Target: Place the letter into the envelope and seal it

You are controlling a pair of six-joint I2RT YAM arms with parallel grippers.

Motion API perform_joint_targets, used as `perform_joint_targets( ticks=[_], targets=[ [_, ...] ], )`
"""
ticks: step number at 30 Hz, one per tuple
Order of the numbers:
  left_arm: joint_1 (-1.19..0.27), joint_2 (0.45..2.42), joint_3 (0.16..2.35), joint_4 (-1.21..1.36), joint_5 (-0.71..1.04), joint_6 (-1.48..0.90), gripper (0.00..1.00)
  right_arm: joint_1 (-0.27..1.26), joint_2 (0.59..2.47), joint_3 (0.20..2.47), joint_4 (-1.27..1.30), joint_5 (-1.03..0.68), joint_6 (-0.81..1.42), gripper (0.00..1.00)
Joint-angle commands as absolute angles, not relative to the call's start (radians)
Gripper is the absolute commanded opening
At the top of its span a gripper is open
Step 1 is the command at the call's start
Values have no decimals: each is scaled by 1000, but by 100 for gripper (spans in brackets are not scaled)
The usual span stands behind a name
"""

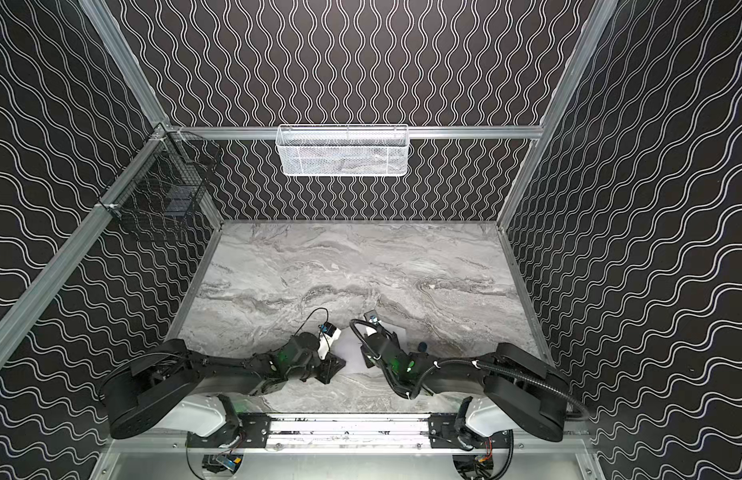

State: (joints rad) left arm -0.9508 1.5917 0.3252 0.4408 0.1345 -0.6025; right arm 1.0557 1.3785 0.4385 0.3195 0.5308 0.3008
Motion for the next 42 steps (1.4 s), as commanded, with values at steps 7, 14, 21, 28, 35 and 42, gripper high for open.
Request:
perform_joint_targets(
  ticks=[7,14,21,28,35,42],
  targets=[
    [-951,1596,311,272,134,-620,12,1048,1242,423,404,431,183,0],
    [-951,1586,313,259,130,-620,11,1090,1386,477,592,312,199,0],
    [-951,1573,310,249,124,-625,11,1091,1534,482,647,331,203,0],
    [-952,1539,303,242,138,-629,13,1074,1525,428,595,409,153,0],
    [-951,1611,308,290,157,-624,13,1034,1459,421,549,402,118,0],
    [-952,1551,303,243,119,-635,11,1040,1418,481,594,268,159,0]
  ],
)
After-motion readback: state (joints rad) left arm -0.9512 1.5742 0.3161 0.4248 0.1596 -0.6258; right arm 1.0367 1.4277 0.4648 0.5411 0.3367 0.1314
